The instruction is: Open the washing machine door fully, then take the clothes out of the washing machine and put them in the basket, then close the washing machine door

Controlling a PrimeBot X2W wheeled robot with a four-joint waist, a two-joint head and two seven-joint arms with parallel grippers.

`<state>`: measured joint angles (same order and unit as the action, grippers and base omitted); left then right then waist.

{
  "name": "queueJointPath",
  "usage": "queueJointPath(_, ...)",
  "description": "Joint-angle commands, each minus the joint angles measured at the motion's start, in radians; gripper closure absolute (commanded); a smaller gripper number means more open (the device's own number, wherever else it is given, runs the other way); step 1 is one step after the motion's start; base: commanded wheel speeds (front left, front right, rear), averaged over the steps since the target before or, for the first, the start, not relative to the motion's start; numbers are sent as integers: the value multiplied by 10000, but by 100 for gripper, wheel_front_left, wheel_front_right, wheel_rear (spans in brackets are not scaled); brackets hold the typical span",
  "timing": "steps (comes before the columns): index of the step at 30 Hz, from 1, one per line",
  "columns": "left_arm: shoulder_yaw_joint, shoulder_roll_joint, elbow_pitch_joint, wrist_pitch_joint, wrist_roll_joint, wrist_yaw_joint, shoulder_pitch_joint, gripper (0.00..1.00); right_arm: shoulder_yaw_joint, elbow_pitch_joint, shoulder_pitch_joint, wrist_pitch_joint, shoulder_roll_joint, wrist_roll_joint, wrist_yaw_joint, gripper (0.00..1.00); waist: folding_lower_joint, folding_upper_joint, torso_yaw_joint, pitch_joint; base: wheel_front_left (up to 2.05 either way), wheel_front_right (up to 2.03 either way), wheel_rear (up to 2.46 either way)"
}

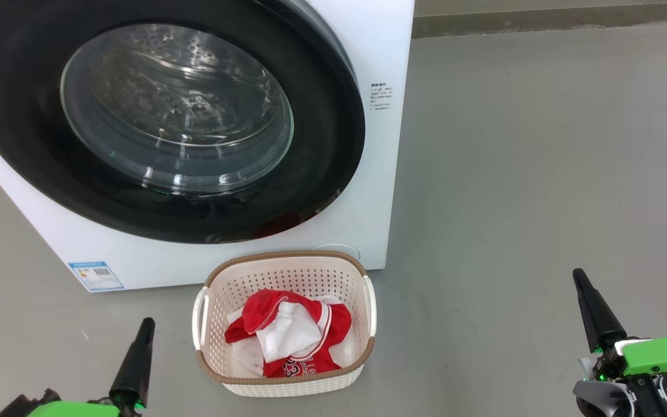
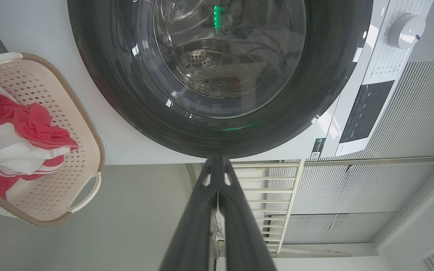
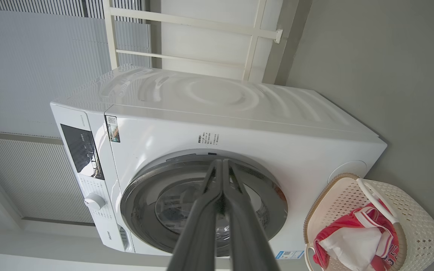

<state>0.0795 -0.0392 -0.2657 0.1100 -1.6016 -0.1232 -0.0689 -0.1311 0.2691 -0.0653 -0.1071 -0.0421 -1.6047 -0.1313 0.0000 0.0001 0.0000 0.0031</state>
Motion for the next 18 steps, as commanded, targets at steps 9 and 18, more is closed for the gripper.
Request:
queueJointPath(9,342,-110,206,31,-71,-75,-391,100,174,-244,-426,-60,-81,-41,6,100,0,-1,0,0,0,0,0)
queueJointPath(18,342,-110,206,31,-72,-75,-391,100,174,-244,-426,-60,-81,-41,6,100,0,-1,0,0,0,0,0)
